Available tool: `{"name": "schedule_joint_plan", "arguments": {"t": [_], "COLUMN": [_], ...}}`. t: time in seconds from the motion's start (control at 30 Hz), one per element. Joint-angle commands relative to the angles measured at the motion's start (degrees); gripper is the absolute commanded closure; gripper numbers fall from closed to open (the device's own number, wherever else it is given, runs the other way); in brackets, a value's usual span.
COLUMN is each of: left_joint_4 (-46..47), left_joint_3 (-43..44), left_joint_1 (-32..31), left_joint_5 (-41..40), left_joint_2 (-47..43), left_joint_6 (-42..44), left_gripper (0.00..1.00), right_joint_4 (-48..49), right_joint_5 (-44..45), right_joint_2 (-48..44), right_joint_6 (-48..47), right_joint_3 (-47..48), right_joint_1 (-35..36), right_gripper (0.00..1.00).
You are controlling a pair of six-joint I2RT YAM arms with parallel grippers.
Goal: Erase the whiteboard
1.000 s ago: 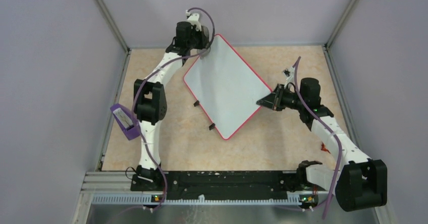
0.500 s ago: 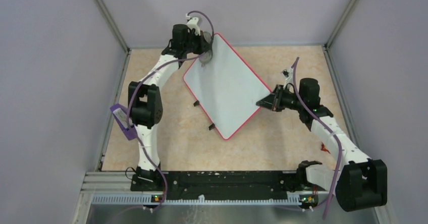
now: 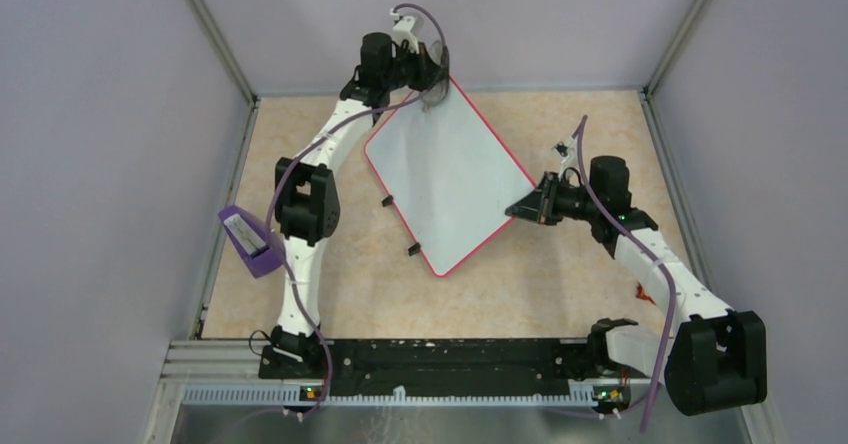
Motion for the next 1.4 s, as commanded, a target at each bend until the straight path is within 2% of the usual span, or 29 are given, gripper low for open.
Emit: {"name": "schedule_joint_plan", "arguments": {"t": [0.0, 0.13, 0.27, 0.33, 0.47, 0.73, 0.9, 1.0, 1.07, 1.23, 1.3, 1.37], "left_joint_4": [1.89, -4.36, -12.71, -16.32, -17.9, -10.16, -2.91, -3.85, -4.44, -1.11, 0.88, 1.03], "left_joint_3": [1.96, -0.28, 0.97, 2.52, 2.68, 0.78, -5.63, -8.79, -12.87, -29.33, -35.65, -40.78], "left_joint_1": [-2.21, -1.03, 1.73, 2.24, 1.73, -2.65, -5.15, -6.16, -6.51, -6.08, -4.41, -0.44], "left_joint_5": [1.38, -6.03, -16.77, -19.33, -23.77, -13.87, -7.26, -6.11, -7.29, -11.94, -13.37, -11.5], "left_joint_2": [-0.22, -1.01, 0.33, 1.01, 0.25, -2.96, -7.53, -10.19, -12.73, -21.23, -23.63, -24.06], "left_joint_6": [2.12, 5.94, 5.53, 5.74, 6.32, 6.84, 4.23, 2.29, 0.86, -0.8, -1.25, -4.15], "left_gripper": [1.0, 1.0, 1.0, 1.0, 1.0, 1.0, 1.0, 1.0, 1.0, 1.0, 1.0, 1.0], "right_joint_4": [-0.54, -0.61, -0.7, -0.74, -0.84, -1.17, -1.43, -0.82, -0.38, -0.69, 0.44, 1.71], "right_joint_5": [4.54, 4.48, 4.39, 4.38, 4.6, 4.97, 5.34, 5.01, 5.15, 5.83, 5.27, 4.33], "right_joint_2": [1.62, 1.6, 1.62, 1.75, 2.25, 2.54, 2.47, 2.46, 2.47, 2.3, 2.04, 2.08], "right_joint_6": [-6.62, -6.47, -6.55, -6.62, -6.77, -6.9, -7.16, -6.46, -5.69, -4.67, -3.23, -2.15], "right_joint_3": [0.92, 1.16, 1.51, 1.69, 2.1, 2.92, 2.94, 3.28, 3.81, 5.93, 6.02, 6.0], "right_joint_1": [1.52, 1.53, 1.51, 1.71, 2.18, 2.55, 2.6, 2.61, 2.58, 2.6, 2.61, 2.65], "right_gripper": [1.0, 1.0, 1.0, 1.0, 1.0, 1.0, 1.0, 1.0, 1.0, 1.0, 1.0, 1.0]}}
